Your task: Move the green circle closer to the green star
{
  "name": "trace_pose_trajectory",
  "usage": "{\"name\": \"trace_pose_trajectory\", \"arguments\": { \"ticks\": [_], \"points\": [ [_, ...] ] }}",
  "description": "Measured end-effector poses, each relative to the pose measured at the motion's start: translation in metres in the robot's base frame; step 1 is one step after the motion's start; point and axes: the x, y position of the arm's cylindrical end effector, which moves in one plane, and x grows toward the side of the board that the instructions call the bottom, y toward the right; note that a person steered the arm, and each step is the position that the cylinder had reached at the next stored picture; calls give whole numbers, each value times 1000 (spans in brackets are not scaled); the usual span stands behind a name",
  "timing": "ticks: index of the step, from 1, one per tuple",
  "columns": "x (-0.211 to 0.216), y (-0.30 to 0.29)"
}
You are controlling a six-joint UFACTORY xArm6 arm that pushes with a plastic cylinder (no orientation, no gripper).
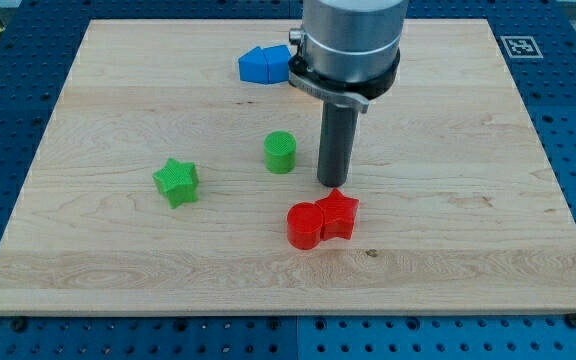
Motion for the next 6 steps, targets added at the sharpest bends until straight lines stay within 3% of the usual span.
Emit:
{"name": "trace_pose_trajectory", "arguments": {
  "ticks": [3, 6],
  "points": [
    [-37, -2],
    [-30, -48]
  ]
}}
